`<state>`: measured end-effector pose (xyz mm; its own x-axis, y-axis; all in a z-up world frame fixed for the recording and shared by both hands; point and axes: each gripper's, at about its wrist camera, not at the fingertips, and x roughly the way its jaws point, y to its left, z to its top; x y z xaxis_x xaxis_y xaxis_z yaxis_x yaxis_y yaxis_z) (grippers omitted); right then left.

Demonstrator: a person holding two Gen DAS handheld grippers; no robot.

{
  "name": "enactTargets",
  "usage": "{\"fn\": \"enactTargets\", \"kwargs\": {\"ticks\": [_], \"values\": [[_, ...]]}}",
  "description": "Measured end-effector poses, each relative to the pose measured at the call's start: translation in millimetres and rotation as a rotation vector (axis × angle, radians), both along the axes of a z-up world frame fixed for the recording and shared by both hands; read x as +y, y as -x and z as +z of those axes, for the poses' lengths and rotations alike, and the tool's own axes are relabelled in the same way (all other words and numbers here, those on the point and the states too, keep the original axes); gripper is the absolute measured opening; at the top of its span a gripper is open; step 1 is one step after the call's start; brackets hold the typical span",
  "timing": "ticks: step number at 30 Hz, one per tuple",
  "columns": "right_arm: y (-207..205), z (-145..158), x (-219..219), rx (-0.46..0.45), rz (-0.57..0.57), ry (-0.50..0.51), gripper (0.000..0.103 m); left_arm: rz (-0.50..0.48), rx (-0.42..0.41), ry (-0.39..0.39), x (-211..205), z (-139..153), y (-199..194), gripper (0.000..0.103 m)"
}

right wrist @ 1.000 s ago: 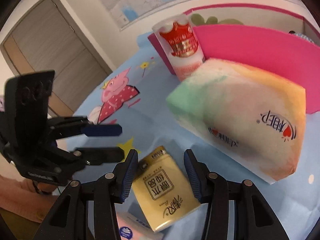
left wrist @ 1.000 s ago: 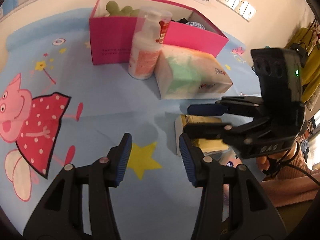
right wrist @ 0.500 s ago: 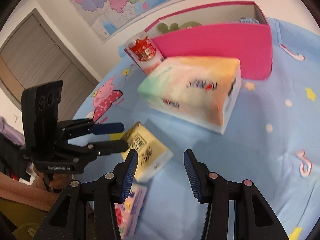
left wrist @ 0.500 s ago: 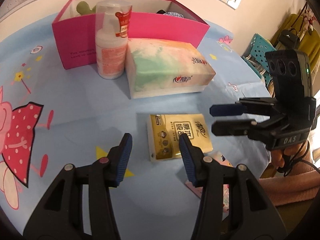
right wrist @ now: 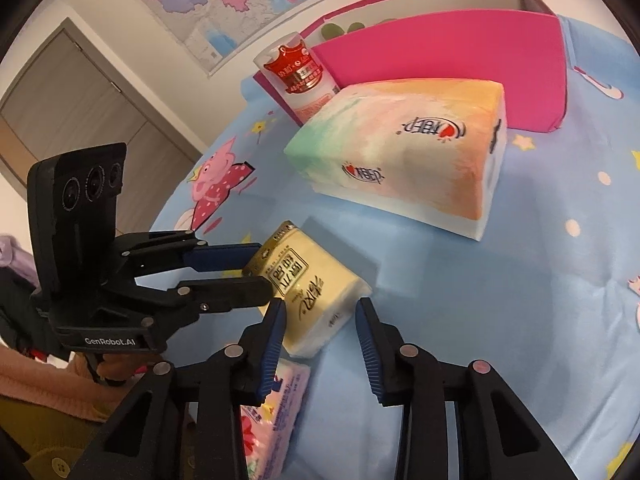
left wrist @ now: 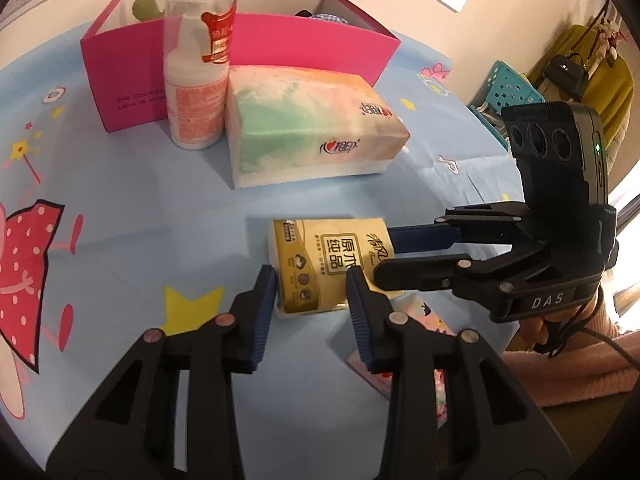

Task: Organize soft objects
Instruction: 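Move the right gripper to the yellow tissue pack and grasp it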

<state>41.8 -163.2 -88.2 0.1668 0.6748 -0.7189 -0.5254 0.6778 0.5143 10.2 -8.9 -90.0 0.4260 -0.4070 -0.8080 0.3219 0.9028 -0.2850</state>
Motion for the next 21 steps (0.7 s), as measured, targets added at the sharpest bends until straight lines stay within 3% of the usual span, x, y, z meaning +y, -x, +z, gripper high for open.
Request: {"fn": "enactTargets", "kwargs": {"ticks": [14,21], "values": [[-3,3,-2,-0.015,-0.049,-0.005,0.031,0.017,0.021,0.026,1,3,0,0.038],[-2,15,0,-0.059,-0.051,0.011,0.031,0.019,-0.012,0.020,-2,13,1,0.038]]}}
